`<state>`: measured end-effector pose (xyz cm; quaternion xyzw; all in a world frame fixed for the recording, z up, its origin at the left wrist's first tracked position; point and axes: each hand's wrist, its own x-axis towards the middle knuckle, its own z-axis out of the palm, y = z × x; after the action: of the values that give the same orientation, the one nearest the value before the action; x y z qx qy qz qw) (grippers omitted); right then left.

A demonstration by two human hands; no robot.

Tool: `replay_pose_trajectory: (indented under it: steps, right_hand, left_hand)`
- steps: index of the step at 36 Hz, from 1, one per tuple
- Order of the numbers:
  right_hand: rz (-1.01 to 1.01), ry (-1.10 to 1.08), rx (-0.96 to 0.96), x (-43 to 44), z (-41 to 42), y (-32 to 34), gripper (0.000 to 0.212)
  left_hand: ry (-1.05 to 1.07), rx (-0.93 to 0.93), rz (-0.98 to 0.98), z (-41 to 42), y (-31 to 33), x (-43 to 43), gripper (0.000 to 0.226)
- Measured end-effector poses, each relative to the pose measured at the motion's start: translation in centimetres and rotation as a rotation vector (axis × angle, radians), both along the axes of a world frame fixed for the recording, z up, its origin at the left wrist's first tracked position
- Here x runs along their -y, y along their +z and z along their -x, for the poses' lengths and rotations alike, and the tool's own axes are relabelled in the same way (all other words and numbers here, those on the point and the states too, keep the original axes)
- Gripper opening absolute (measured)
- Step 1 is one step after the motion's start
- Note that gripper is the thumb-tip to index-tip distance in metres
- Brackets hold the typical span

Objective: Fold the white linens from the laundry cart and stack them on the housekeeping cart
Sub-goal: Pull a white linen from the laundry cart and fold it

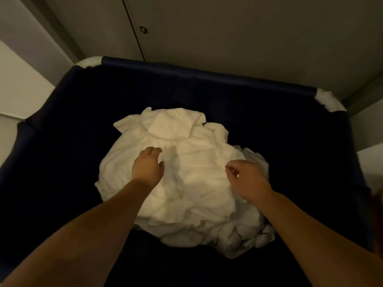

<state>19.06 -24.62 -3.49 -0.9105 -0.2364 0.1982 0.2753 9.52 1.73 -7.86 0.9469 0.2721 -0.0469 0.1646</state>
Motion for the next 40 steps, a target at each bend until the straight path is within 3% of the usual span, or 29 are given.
replay_pose_trajectory:
  steps: [11,14,19,27,33,40]
  right_hand:
    - [0.057,-0.023,-0.058,-3.2,1.1,-6.6,0.017]
    - [0.041,-0.032,-0.050,-3.0,1.0,-7.6,0.015]
    - [0.047,-0.026,-0.030,-2.4,0.9,-8.2,0.010]
    - [-0.008,-0.051,-0.050,-3.0,0.5,-3.3,0.019]
    - [-0.090,-0.012,0.003,-3.7,0.0,3.1,0.040]
    - [-0.091,0.260,0.092,-3.9,0.3,12.2,0.066]
  left_hand:
    - [-0.124,-0.072,-0.164,-6.2,-8.3,-8.2,0.051]
    - [-0.156,-0.082,-0.220,-7.4,-9.5,-9.2,0.041]
    - [-0.226,0.101,-0.164,-8.3,-9.6,-8.8,0.025]
    - [-0.311,0.261,0.149,-6.4,-1.3,-4.5,0.029]
    - [-0.439,0.412,0.109,-3.9,6.9,-0.9,0.039]
    - [-0.538,0.503,0.069,0.8,17.9,2.7,0.034]
